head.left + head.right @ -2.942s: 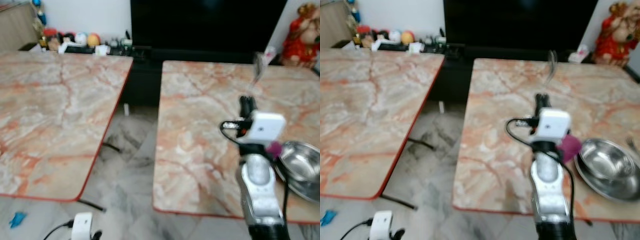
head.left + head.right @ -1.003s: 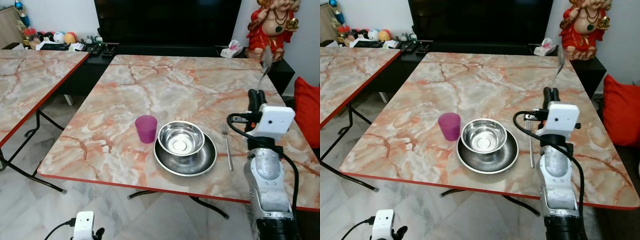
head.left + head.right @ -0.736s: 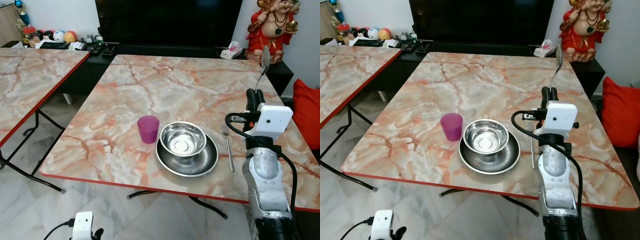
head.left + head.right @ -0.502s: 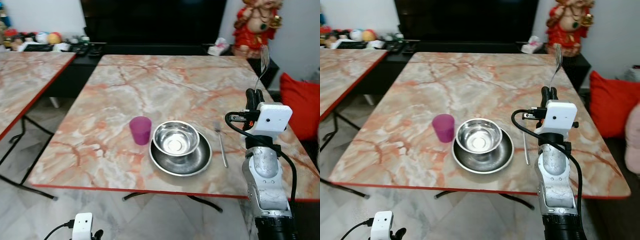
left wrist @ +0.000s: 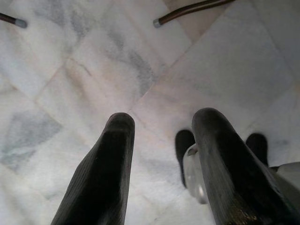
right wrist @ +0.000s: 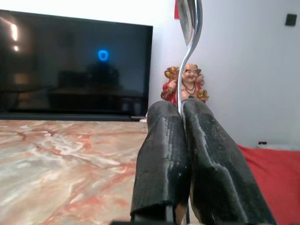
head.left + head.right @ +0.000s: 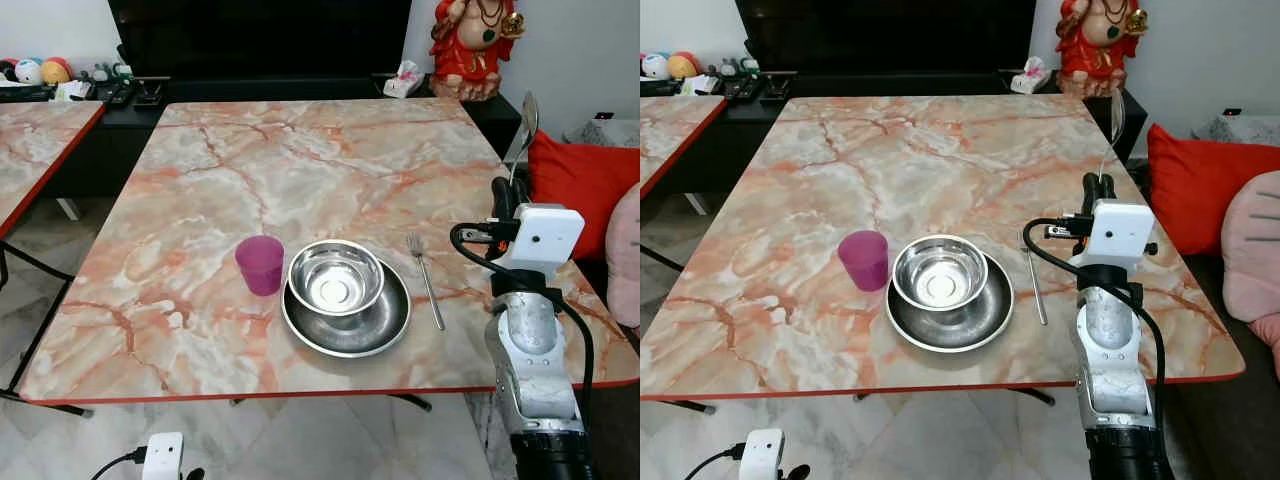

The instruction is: Setting the table

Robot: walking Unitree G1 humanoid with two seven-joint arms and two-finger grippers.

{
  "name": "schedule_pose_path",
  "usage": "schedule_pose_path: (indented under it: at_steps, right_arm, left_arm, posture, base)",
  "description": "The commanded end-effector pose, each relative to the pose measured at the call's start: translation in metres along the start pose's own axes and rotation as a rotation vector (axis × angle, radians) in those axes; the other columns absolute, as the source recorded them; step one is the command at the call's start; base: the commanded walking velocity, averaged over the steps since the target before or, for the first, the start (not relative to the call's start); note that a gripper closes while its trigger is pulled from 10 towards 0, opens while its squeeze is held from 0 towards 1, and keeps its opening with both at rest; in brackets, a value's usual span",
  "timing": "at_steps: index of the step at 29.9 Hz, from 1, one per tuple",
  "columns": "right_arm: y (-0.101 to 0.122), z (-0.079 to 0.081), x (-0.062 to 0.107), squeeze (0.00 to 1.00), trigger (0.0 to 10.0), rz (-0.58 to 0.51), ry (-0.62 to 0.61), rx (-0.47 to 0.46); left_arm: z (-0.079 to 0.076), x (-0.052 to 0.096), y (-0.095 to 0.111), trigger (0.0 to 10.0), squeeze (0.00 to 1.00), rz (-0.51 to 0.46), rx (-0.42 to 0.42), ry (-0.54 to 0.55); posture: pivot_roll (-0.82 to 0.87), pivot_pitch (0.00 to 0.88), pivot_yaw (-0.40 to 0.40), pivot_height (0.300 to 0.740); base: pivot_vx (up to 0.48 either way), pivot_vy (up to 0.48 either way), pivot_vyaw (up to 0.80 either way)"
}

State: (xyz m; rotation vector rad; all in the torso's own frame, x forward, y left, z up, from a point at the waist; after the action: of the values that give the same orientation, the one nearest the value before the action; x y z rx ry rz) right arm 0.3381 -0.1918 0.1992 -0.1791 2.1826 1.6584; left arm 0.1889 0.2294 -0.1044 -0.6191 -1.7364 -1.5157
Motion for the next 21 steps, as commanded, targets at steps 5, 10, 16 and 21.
schedule_pose_path:
  at_steps: [5, 10, 16, 21]
  right_arm:
    - [-0.0006, -0.0029, -0.0018, 0.00, 10.0, 0.008, -0.009, -0.003]
    - [-0.0006, -0.0025, -0.0023, 0.00, 10.0, 0.006, -0.009, -0.004]
    - [0.0009, -0.0024, -0.0026, 0.00, 10.0, -0.006, -0.012, -0.010]
    - [0.0008, -0.0018, -0.0023, 0.00, 10.0, -0.007, -0.008, -0.009]
  left_arm:
    - [0.0034, 0.0016, -0.0078, 10.0, 0.00, 0.026, 0.042, 0.014]
    - [0.0036, 0.0016, -0.0083, 10.0, 0.00, 0.031, 0.037, 0.011]
    - [0.0044, 0.0021, -0.0094, 10.0, 0.00, 0.034, 0.024, 0.009]
    - [0.0023, 0.0020, -0.0109, 10.0, 0.00, 0.040, 0.023, 0.007]
  posture:
    - [0.03, 0.000, -0.001, 0.740]
    - [0.03, 0.000, 0.000, 0.740]
    - [0.03, 0.000, 0.001, 0.740]
    - [0.03, 0.000, 0.000, 0.740]
  base:
    - [0.000, 0.000, -0.80]
    - [0.000, 0.103, -0.80]
    - [0.000, 0.240, -0.40]
    - [0.000, 0.000, 0.00]
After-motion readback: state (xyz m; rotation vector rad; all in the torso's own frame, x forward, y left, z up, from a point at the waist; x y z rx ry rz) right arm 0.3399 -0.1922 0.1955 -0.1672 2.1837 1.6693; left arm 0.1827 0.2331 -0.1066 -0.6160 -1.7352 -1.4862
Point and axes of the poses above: a point about 5 cm out from each wrist's last joint towards the gripper, its own x axis pointing back from the gripper into the wrist, its own y axis along the axis of the wrist's last joint, z = x × y, the point moved 3 cm from there along -x, pointing out of the wrist towards the gripper, and after that the axes turned 8 degrees about x, right-handed, at the moved point
